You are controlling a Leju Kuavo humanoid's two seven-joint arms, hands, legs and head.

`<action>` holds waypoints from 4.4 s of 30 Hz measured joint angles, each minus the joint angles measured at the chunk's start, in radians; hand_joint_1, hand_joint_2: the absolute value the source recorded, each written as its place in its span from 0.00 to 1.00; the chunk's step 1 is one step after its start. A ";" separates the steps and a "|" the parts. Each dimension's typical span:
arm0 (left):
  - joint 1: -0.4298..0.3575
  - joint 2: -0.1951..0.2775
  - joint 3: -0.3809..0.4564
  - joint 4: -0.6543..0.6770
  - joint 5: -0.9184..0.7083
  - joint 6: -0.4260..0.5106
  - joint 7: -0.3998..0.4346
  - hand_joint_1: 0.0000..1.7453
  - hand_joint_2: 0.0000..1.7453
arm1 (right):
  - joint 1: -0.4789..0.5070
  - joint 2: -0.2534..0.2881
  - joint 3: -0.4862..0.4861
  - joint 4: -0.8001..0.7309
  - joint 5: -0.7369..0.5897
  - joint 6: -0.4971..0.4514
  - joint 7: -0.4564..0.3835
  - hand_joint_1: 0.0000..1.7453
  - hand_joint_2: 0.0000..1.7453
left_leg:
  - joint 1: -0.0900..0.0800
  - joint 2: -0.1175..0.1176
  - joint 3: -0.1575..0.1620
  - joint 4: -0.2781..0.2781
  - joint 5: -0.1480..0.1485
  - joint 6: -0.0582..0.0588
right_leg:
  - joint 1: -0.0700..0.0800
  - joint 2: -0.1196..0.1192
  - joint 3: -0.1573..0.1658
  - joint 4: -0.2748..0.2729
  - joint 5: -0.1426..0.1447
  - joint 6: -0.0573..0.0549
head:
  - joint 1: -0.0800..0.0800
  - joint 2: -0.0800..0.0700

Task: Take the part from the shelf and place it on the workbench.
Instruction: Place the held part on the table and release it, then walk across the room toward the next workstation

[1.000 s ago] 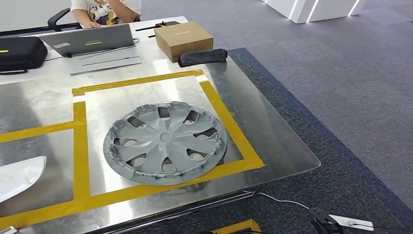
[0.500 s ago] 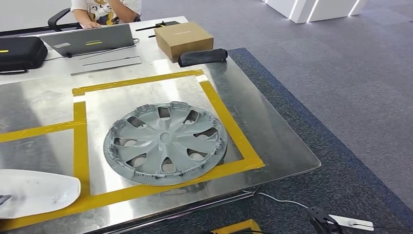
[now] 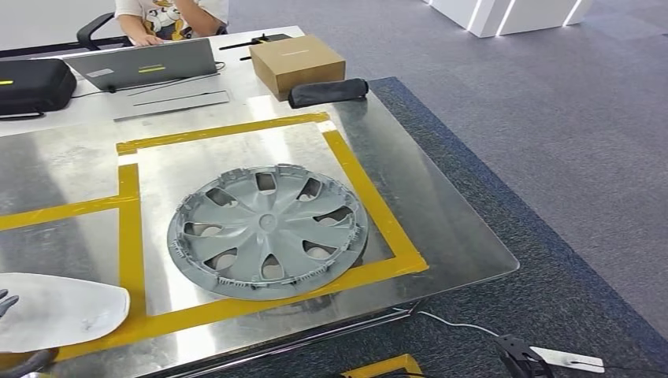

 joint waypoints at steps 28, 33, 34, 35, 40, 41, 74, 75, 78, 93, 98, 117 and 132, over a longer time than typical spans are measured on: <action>-0.061 -0.297 0.694 -0.358 1.048 -0.888 0.049 0.00 0.00 | -0.002 0.002 -0.044 0.000 0.066 0.013 -0.012 0.00 0.00 | 0.000 0.000 0.000 0.000 -0.001 0.000 | 0.000 0.000 0.000 0.000 0.000 0.001 | 0.000 0.000; -0.077 -0.305 0.778 -0.354 1.060 -0.869 0.053 0.00 0.00 | -0.005 0.004 -0.050 0.000 0.067 0.008 -0.011 0.00 0.00 | 0.000 0.000 -0.001 0.000 -0.001 0.000 | 0.000 -0.001 0.000 0.000 0.000 0.001 | 0.000 0.000; -0.081 -0.308 0.794 -0.353 1.067 -0.847 0.049 0.00 0.00 | -0.006 0.005 -0.053 0.000 0.066 0.007 -0.009 0.00 0.00 | 0.001 0.000 -0.001 0.000 -0.001 0.000 | 0.000 -0.001 0.000 0.000 0.000 0.001 | 0.000 0.000; -0.086 -0.310 0.816 -0.353 1.078 -0.819 0.043 0.00 0.00 | -0.006 0.006 -0.055 0.000 0.066 0.004 -0.006 0.00 0.00 | 0.001 0.000 -0.001 0.000 -0.001 0.000 | 0.000 0.000 0.000 0.000 0.000 0.001 | 0.000 0.000; -0.096 -0.290 1.011 -0.337 1.138 -0.729 -0.003 0.00 0.00 | 0.000 0.012 -0.076 0.000 0.060 -0.002 0.019 0.00 0.00 | 0.002 0.001 0.000 0.000 -0.003 -0.002 | 0.001 0.002 -0.001 0.000 -0.001 0.000 | 0.000 0.000; -0.095 -0.282 1.060 -0.328 1.138 -0.715 -0.021 0.00 0.00 | 0.001 0.014 -0.082 0.000 0.060 -0.002 0.022 0.00 0.00 | 0.002 0.001 0.000 0.000 -0.003 -0.002 | 0.001 0.002 -0.001 0.000 -0.002 0.000 | 0.000 0.000; 0.053 -0.402 1.089 0.148 -0.020 0.035 -0.053 0.00 0.00 | 0.029 0.081 -0.259 -0.007 0.061 -0.053 0.049 0.00 0.00 | -0.007 -0.002 0.002 0.001 -0.012 0.011 | -0.007 -0.003 0.003 -0.001 -0.008 0.007 | 0.000 0.000; 0.034 -0.402 1.053 0.240 -0.022 -0.024 -0.006 0.00 0.00 | 0.030 0.083 -0.262 -0.007 0.070 -0.053 0.049 0.00 0.00 | -0.009 -0.003 0.002 0.001 -0.013 0.013 | -0.009 -0.004 0.004 -0.001 -0.006 0.010 | -0.001 0.000; -0.043 -0.404 0.971 0.436 -0.023 -0.148 0.197 0.00 0.00 | 0.031 0.085 -0.262 -0.009 0.122 -0.057 0.035 0.00 0.00 | -0.028 -0.010 0.013 -0.005 -0.018 0.022 | -0.031 -0.020 0.016 -0.001 -0.010 0.025 | 0.015 0.000; -0.241 -0.417 0.845 0.657 -0.135 -0.247 0.500 0.00 0.00 | -0.031 0.045 -0.168 -0.035 0.338 -0.195 -0.031 0.00 0.00 | 0.039 -0.003 -0.053 -0.048 0.143 -0.062 | -0.148 -0.020 0.131 0.153 -0.189 0.159 | 0.037 0.001; -0.136 -0.436 0.762 0.736 -0.226 -0.315 0.490 0.00 0.00 | -0.059 0.047 -0.116 -0.040 0.373 -0.167 -0.033 0.00 0.00 | 0.071 0.009 -0.155 0.078 0.115 -0.123 | -0.124 0.008 0.034 0.230 -0.248 0.071 | 0.048 0.001; -0.095 -0.460 0.639 0.845 -0.294 -0.411 0.475 0.00 0.00 | 0.019 0.034 -0.167 -0.031 0.285 0.011 0.097 0.00 0.00 | -0.011 0.005 -0.005 0.019 -0.007 0.046 | -0.010 -0.004 -0.046 0.240 -0.235 0.043 | 0.032 0.001; -0.091 -0.451 0.650 0.856 -0.280 -0.422 0.459 0.00 0.00 | 0.002 0.034 -0.207 -0.028 0.284 0.020 0.080 0.00 0.00 | -0.016 0.004 -0.126 0.168 -0.086 -0.007 | -0.009 -0.012 0.172 0.012 -0.167 -0.018 | 0.017 0.001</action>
